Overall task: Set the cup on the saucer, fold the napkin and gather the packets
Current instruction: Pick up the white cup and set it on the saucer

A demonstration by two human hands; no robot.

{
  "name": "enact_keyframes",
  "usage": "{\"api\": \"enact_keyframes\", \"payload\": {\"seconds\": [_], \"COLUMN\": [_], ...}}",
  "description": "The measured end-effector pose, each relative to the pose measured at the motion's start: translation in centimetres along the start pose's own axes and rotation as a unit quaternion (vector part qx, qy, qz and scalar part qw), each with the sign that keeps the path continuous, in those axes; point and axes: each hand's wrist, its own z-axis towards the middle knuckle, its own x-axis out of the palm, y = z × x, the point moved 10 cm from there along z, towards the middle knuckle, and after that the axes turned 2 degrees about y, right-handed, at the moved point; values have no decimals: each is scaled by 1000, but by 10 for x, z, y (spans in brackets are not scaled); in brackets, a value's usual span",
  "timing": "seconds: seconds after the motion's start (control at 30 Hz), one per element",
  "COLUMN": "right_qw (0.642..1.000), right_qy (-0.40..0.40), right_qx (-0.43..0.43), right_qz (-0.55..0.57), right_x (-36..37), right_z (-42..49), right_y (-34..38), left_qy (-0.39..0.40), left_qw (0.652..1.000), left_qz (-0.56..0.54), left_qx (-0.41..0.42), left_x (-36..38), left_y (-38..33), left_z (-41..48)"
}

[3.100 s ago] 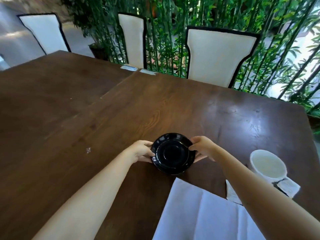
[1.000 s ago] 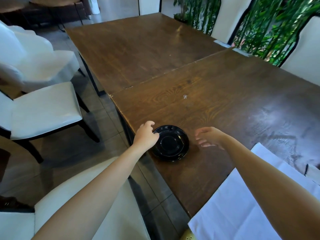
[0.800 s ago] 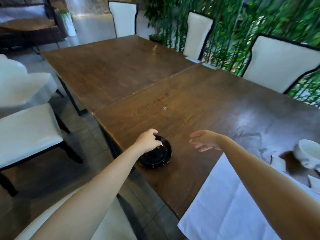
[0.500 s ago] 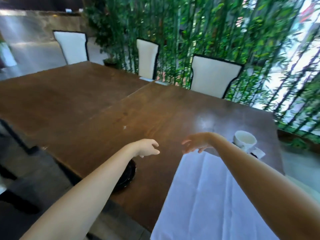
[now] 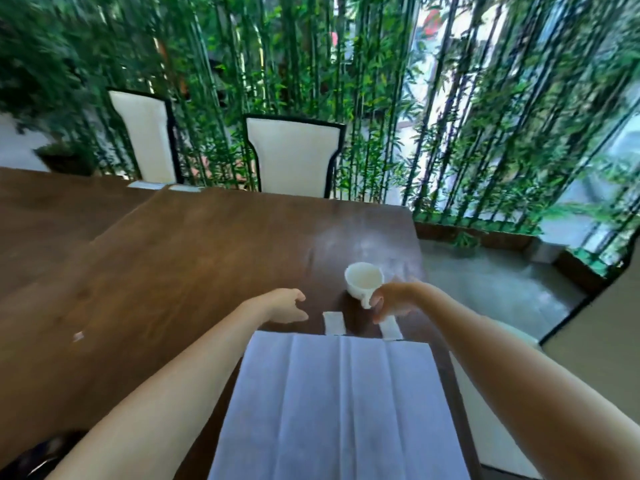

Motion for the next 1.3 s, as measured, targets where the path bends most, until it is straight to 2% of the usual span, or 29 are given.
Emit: {"api": "enact_keyframes", "payload": {"seconds": [0.3,0.47,0.57,0.63,0.73,0.93,1.3], "right_qw": [991,977,965,957,945,936,923], "right_qy": [-93,-135,-127,-113,-86,-23,-7], "right_qx": [28,-25,-52,-76,-119,-213,-253], "right_qz": [91,162,225,258,293,279,290], "right_x": [-1,-7,-8,-7,-5,4,-8], "right_z": [92,139,162,176,193,211,204], "right_y": [-111,-133,-138,-136,-127,-102,-90], "left_qy": [7,-31,-50,-54,-57,-54,-84], "left_qw": [999,997,996,997,992,969,927], "left_qz": [37,75,67,38,-70,-200,-327], "left_qx": [4,5,27,51,90,136,164], "left_x": [32,46,52,55,57,58,49], "left_y": [-37,-34,-34,-35,-39,-42,-52], "left_z": [131,180,202,215,227,239,232]}}
